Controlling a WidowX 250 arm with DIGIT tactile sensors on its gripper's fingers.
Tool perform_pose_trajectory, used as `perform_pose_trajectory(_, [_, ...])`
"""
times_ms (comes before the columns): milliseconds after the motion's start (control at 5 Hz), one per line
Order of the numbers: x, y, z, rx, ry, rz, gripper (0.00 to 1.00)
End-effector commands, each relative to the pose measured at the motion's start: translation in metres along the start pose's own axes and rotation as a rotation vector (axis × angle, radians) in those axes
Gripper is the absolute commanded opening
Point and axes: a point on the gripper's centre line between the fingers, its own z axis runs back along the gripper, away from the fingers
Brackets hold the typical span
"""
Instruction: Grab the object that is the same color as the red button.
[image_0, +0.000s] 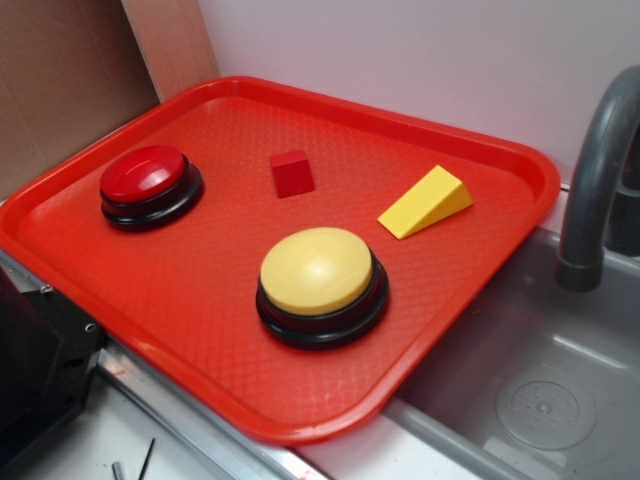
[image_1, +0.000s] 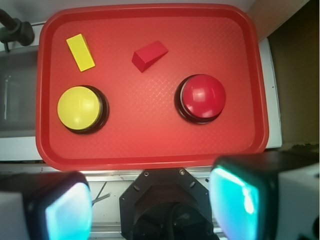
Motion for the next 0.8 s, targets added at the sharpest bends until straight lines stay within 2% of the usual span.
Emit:
perform_pose_trajectory(0, [0.0, 0.0, 0.0, 0.0, 0.0, 0.0, 1.0])
perform_pose_trajectory(200, [0.007, -0.001, -0.003, -0.021, 0.003, 0.068, 1.0])
perform_pose_trajectory(400, [0.02, 0.001, -0.013, 0.008, 0.046, 0.172, 1.0])
perform_pose_trajectory(600, [0.037, 0.004, -0.03, 0.022, 0.034, 0.378, 1.0])
